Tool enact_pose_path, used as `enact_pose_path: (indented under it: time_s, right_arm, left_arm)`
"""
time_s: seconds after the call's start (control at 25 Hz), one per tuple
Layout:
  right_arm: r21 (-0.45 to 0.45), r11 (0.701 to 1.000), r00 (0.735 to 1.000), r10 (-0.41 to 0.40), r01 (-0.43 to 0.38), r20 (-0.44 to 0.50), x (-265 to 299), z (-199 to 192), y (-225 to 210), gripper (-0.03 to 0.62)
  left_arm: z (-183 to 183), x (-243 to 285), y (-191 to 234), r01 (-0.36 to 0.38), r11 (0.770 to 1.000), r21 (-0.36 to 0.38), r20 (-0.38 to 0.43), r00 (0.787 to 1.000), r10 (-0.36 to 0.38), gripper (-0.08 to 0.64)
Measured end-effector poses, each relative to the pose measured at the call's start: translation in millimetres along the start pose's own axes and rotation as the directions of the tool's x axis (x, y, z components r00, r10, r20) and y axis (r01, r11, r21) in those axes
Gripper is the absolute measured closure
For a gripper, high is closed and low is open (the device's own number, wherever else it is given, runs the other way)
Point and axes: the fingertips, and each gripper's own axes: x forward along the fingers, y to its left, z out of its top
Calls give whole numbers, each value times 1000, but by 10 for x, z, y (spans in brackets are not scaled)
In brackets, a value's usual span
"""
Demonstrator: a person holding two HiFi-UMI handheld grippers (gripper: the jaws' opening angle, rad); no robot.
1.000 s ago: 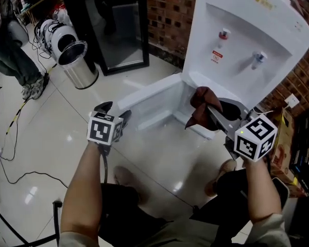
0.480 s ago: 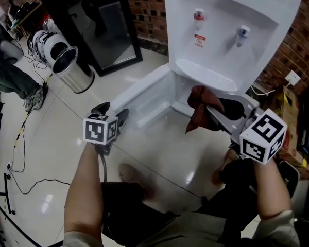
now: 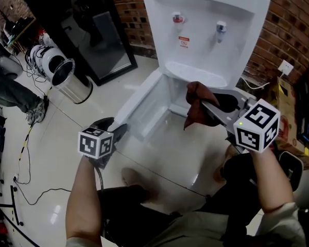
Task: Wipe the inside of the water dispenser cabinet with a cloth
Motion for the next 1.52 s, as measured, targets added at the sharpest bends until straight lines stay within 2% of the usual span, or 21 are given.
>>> enact_pose_path:
  time_s: [0.28, 0.44, 0.56, 0.6, 0.76, 0.84, 0.92, 1.0, 1.08, 1.16, 1.28, 1.36, 1.52]
  right_arm:
    - [19, 1000, 1000, -22, 22, 12, -148, 14, -69, 508]
    - [21, 999, 999, -31, 31, 14, -252, -10, -107, 508]
    - [30, 998, 998, -59, 59, -3, -355, -98, -211, 508]
    - [36, 997, 998, -69, 70, -9, -392, -128, -248, 508]
    - [55, 993, 994, -106, 107, -19, -528, -220, -386, 508]
    - [60, 990, 991, -128, 130, -32, -595, -293, -465, 508]
    - [69, 986, 987, -151, 154, -51, -670, -402, -556, 508]
    - [84, 979, 982, -178, 183, -69, -763, -524, -673, 508]
    - [100, 971, 974, -209, 218, -93, -879, -658, -811, 508]
    - [115, 962, 965, -237, 249, -112, -1010, -777, -941, 508]
    - [137, 949, 955, -267, 284, -130, -1197, -929, -1083, 508]
    - [138, 945, 951, -277, 296, -139, -1279, -1024, -1154, 508]
    - [138, 939, 940, -291, 317, -178, -1380, -1244, -1284, 508]
  left_arm:
    - [-20, 15, -442, 152, 987, 59, -30, 988, -151, 385]
    - [-10, 82, -865, 284, 954, 97, -65, 958, -278, 364]
    - [19, 116, -1198, 395, 904, 166, -129, 917, -377, 357]
    - [28, 136, -1307, 424, 884, 195, -149, 904, -400, 388]
    - [138, 286, -1771, 512, 802, 306, -215, 858, -466, 426]
    - [241, 400, -2002, 533, 763, 365, -238, 846, -477, 437]
    - [353, 549, -2192, 512, 740, 437, -253, 859, -445, 469]
    - [422, 736, -2319, 470, 719, 513, -273, 883, -382, 558]
    - [488, 918, -2442, 442, 691, 571, -284, 897, -339, 560]
    - [600, 1089, -2582, 420, 679, 602, -268, 907, -323, 559]
    - [820, 1350, -2790, 373, 687, 624, -218, 927, -305, 558]
    - [971, 1541, -2887, 316, 706, 634, -171, 947, -271, 560]
    - [1261, 1933, -2915, 149, 752, 642, -49, 987, -153, 560]
